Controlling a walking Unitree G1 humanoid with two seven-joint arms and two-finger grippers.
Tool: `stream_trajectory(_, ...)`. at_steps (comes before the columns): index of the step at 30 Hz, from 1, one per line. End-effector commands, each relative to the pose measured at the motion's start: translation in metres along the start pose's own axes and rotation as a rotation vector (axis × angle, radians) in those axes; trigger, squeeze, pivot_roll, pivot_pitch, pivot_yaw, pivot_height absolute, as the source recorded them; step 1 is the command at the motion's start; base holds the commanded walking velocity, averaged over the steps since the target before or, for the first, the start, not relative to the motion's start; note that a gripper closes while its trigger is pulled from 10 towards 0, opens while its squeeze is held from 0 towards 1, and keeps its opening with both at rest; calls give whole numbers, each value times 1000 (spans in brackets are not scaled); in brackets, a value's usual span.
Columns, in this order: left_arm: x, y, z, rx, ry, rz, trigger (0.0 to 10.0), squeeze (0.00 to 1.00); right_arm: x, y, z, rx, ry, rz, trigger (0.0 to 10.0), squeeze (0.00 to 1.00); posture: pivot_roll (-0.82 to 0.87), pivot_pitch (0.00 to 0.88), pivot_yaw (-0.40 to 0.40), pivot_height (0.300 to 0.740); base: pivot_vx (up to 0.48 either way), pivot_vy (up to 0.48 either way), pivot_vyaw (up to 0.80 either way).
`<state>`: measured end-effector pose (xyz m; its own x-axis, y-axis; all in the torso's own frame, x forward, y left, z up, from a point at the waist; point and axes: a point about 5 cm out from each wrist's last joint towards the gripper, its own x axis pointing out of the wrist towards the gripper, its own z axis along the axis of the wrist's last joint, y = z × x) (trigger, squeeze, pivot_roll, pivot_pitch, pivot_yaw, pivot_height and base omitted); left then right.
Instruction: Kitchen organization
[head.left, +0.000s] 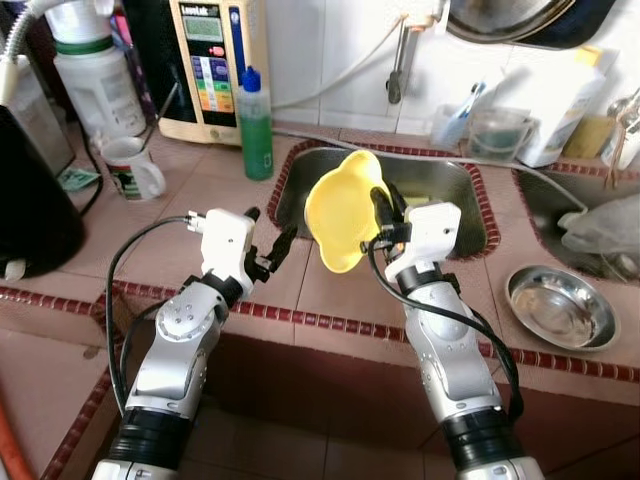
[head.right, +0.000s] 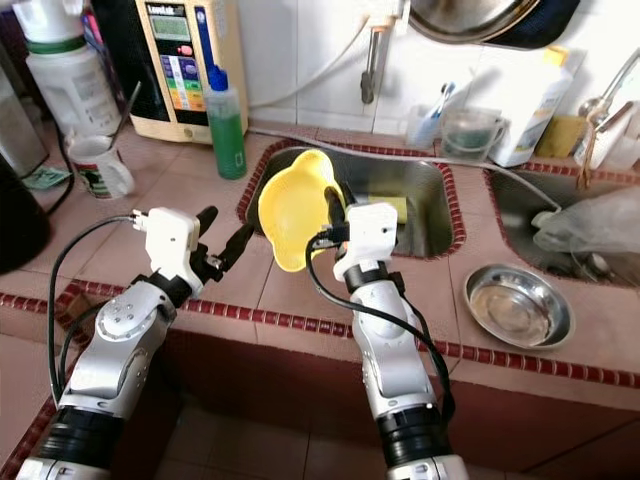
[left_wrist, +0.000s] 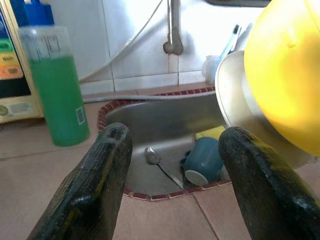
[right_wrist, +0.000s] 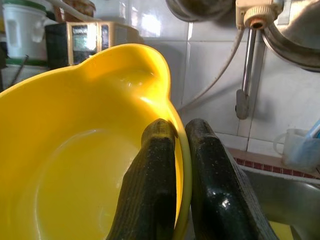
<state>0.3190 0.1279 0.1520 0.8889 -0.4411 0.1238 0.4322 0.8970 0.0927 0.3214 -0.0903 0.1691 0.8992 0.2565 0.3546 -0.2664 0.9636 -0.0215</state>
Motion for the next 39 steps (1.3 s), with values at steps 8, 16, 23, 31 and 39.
stream_trajectory(8,2,0,5,25,-12,-19,10000,0,3,2,2,8,-4,0,10000,0,-16,26,-8,740,343,0,0)
stream_trajectory(16,2,-2,5,25,-17,-22,10000,0,3,3,1,7,-2,11,10000,0,-12,17,-14,740,341,0,0)
stream_trajectory(23,2,-5,8,5,-41,-28,10000,0,4,4,-2,3,19,22,10000,0,-11,13,-19,740,192,0,0)
stream_trajectory(31,-1,-12,13,19,-58,-79,10000,0,8,-11,-10,-23,92,-2,10000,0,-14,25,-22,740,0,0,0)
stream_trajectory(39,-8,-24,14,31,-59,-144,10000,0,14,-28,-12,-58,135,-14,10000,0,-11,48,-30,740,0,0,0)
